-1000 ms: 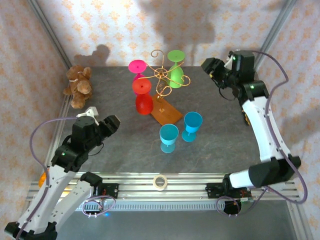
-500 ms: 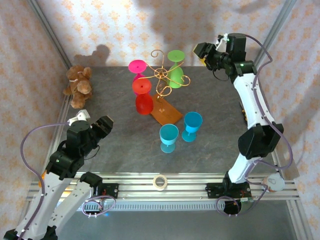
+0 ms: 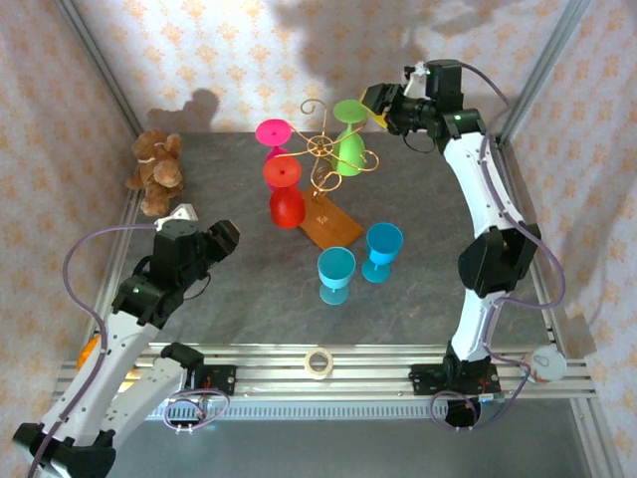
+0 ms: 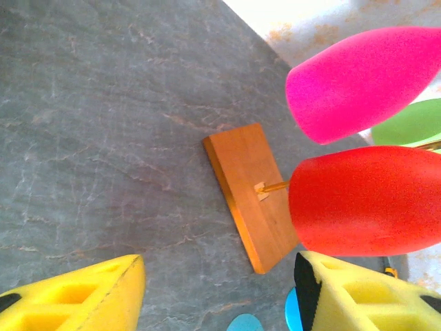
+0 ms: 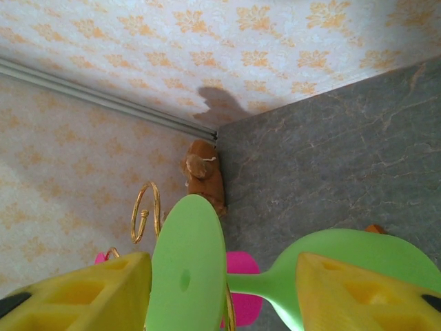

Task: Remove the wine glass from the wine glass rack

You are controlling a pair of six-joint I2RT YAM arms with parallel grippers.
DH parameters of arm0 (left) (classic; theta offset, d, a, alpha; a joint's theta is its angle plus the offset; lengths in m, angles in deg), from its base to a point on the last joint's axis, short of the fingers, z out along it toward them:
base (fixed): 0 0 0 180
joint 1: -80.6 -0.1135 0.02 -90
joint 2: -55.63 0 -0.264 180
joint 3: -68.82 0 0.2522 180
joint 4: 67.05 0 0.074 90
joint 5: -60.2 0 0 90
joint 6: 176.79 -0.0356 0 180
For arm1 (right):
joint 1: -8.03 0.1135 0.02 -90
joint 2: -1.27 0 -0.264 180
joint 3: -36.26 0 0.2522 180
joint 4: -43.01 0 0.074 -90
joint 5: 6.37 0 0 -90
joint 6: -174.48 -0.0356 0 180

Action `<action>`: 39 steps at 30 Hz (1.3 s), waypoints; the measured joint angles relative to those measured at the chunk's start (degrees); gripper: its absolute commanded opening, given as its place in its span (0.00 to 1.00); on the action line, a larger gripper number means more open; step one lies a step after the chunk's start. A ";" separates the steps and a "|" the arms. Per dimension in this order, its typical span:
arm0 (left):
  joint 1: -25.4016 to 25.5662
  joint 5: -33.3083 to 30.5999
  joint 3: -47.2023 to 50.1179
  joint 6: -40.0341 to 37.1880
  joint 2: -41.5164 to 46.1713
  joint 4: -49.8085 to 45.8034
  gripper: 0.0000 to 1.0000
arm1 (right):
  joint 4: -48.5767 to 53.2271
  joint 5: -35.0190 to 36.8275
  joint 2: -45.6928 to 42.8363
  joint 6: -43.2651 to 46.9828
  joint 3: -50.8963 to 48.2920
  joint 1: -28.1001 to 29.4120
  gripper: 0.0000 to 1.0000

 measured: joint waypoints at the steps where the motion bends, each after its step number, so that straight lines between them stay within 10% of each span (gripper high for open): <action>1: 0.00 -0.02 0.00 -0.17 0.42 0.24 0.59 | 0.90 0.15 1.09 0.39 1.97 0.26 0.56; 33: -1.49 -1.31 0.00 -1.84 6.05 0.09 0.60 | 4.70 0.13 7.52 0.70 10.82 1.33 0.48; 39: -1.49 -2.25 0.11 -2.21 7.74 -0.66 0.60 | 4.70 0.13 7.52 -0.09 10.88 1.33 0.33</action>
